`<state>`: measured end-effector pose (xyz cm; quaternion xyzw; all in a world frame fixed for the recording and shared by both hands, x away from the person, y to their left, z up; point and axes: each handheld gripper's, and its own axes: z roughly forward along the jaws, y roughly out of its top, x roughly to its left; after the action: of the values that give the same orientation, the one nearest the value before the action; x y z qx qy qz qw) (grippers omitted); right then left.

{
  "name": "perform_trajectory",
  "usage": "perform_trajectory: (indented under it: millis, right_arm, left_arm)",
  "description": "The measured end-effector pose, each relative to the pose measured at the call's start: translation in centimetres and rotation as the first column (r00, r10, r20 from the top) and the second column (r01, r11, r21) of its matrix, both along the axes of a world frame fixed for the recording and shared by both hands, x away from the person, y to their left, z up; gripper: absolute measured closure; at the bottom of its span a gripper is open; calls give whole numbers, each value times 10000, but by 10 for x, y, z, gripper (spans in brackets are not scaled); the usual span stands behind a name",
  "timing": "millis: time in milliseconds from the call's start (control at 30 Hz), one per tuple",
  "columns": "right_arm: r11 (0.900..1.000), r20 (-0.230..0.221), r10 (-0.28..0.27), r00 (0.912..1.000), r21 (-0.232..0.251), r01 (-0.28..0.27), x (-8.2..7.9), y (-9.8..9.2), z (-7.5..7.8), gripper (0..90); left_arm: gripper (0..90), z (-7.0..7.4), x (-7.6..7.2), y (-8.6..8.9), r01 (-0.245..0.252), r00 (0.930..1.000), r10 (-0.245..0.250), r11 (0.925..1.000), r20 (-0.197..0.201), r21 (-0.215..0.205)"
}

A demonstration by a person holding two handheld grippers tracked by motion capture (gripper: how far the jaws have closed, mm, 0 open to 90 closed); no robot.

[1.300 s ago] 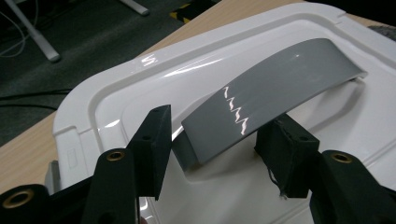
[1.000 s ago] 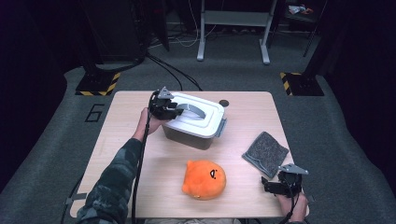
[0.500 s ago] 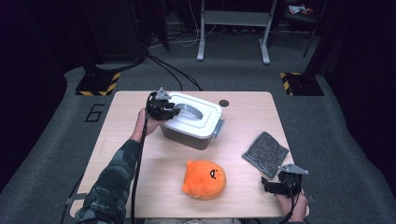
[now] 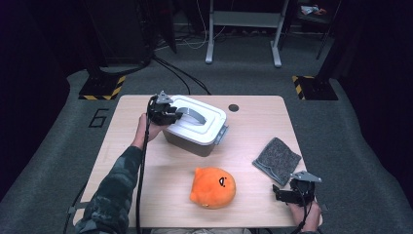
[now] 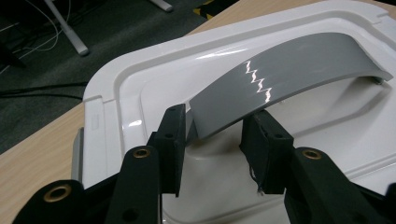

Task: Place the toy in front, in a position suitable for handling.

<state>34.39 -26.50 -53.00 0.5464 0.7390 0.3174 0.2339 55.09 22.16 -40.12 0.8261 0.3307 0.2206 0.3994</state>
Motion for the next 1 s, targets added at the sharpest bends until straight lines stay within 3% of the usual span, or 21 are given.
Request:
perform_trajectory:
  millis: [300,467,567,700,833,1000]
  right_arm:
    - [10000,0,1,10000,0,-1,0,0,0,29]
    - [10000,2,2,10000,-2,-2,0,0,0,29]
    - [10000,1,-3,10000,-2,3,0,0,0,29]
    - [10000,1,-4,10000,-2,4,0,0,0,29]
    - [10000,9,6,10000,-9,-6,0,0,0,29]
    - [10000,9,5,10000,-10,-5,0,0,0,29]
  left_arm:
    - [619,-1,4,14,-443,9990,442,9987,-60,-252]
    - [606,0,4,13,-665,9978,665,9977,10,-103]
    - [490,1,2,11,-816,9966,814,9964,-103,-216]
    - [359,6,-4,8,-652,9976,650,9978,-237,-87]
    - [287,9,-13,5,-625,9979,623,9980,-191,-55]
    - [201,5,-17,6,-743,9956,736,9972,-581,-113]
